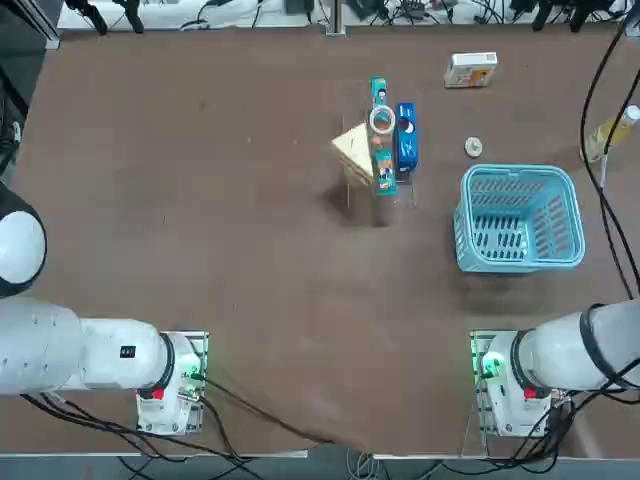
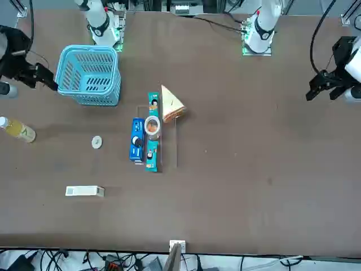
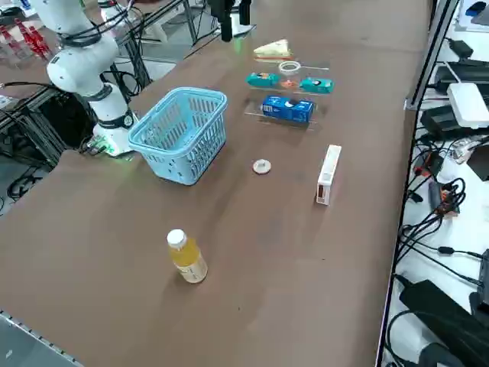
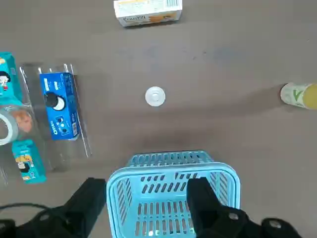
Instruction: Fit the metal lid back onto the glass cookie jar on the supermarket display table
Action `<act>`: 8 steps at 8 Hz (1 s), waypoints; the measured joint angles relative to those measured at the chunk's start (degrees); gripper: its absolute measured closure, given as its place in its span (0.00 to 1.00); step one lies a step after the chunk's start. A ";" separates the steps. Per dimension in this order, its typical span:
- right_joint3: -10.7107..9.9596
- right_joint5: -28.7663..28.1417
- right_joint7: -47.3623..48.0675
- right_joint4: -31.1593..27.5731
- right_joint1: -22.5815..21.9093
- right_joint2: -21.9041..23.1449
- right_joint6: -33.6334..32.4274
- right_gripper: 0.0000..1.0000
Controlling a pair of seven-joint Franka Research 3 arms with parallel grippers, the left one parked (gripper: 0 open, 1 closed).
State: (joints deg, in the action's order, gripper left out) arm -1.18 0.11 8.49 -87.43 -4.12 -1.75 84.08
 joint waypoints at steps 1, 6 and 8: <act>-0.02 0.00 -0.21 0.09 0.02 -0.14 0.00 0.00; -0.71 0.04 -3.71 0.01 1.96 -2.53 0.61 0.01; -0.97 -0.13 -5.94 -1.38 4.23 -6.49 5.39 0.00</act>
State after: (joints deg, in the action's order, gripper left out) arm -2.15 -0.02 2.55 -88.81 0.11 -8.25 89.47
